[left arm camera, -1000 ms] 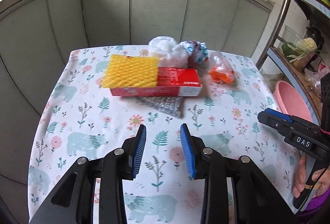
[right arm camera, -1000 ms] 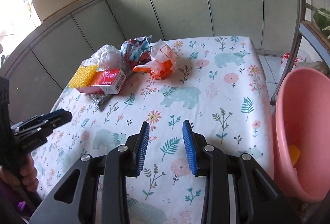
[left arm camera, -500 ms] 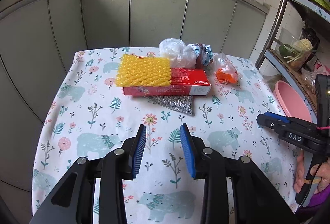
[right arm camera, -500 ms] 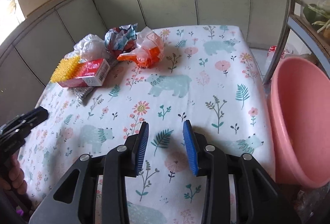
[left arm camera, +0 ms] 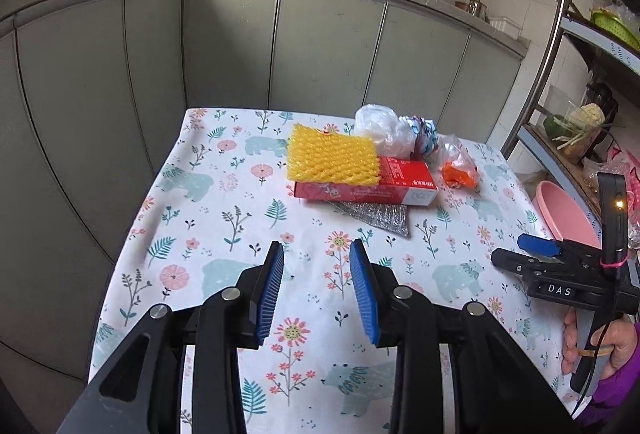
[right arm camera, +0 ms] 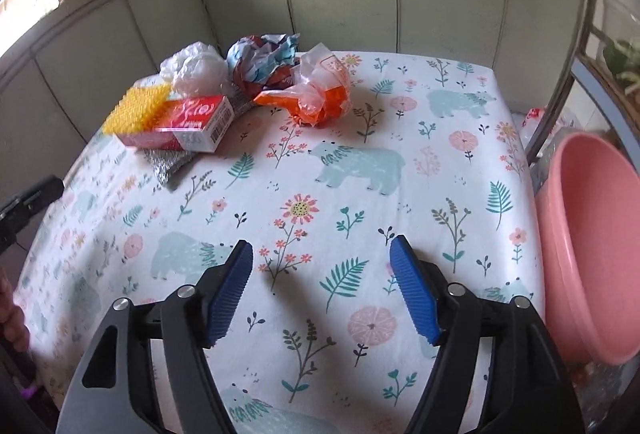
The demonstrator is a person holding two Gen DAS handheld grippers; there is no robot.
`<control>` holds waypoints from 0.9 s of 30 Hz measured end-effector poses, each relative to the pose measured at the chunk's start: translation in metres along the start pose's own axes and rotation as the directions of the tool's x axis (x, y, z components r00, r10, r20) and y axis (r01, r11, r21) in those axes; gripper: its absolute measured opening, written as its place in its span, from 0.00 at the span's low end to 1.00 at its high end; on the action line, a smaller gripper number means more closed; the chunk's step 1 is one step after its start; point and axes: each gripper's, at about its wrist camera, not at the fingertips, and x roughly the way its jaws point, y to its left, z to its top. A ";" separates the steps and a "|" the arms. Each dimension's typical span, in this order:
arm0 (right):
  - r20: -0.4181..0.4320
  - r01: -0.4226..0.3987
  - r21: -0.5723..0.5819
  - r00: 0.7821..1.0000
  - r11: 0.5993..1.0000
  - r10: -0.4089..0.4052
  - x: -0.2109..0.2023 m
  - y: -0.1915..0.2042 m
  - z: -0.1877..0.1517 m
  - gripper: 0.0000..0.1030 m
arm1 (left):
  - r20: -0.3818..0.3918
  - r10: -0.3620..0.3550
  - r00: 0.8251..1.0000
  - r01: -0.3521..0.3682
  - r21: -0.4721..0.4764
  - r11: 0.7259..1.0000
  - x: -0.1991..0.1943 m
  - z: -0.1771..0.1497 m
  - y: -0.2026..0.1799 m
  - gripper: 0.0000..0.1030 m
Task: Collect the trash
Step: 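Grasp the yellow foam net with the left gripper while the right grasps the orange plastic bag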
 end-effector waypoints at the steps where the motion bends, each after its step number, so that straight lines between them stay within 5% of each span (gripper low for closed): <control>1: 0.010 -0.019 0.037 1.000 0.999 0.019 -0.001 -0.004 0.000 0.70 | 0.001 -0.006 1.000 0.006 -0.002 1.000 0.000 0.001 0.003 0.32; 8: 0.008 0.003 0.033 1.000 0.999 -0.004 0.002 -0.004 0.002 0.70 | -0.040 -0.053 0.998 0.050 -0.073 0.996 0.015 0.003 0.019 0.32; 15: 0.007 0.012 0.025 1.000 1.000 -0.012 0.002 -0.001 0.000 0.70 | -0.065 -0.059 0.996 0.057 -0.033 0.998 0.021 0.006 0.016 0.32; 23: 0.006 0.011 0.021 1.000 1.000 -0.011 0.003 0.000 0.000 0.70 | -0.071 -0.111 0.991 0.104 -0.086 0.991 0.027 0.039 0.023 0.32; 27: 0.005 0.006 0.018 1.000 1.000 -0.007 0.004 -0.001 0.001 0.71 | -0.063 -0.114 0.991 0.106 -0.117 0.987 0.035 0.053 0.025 0.46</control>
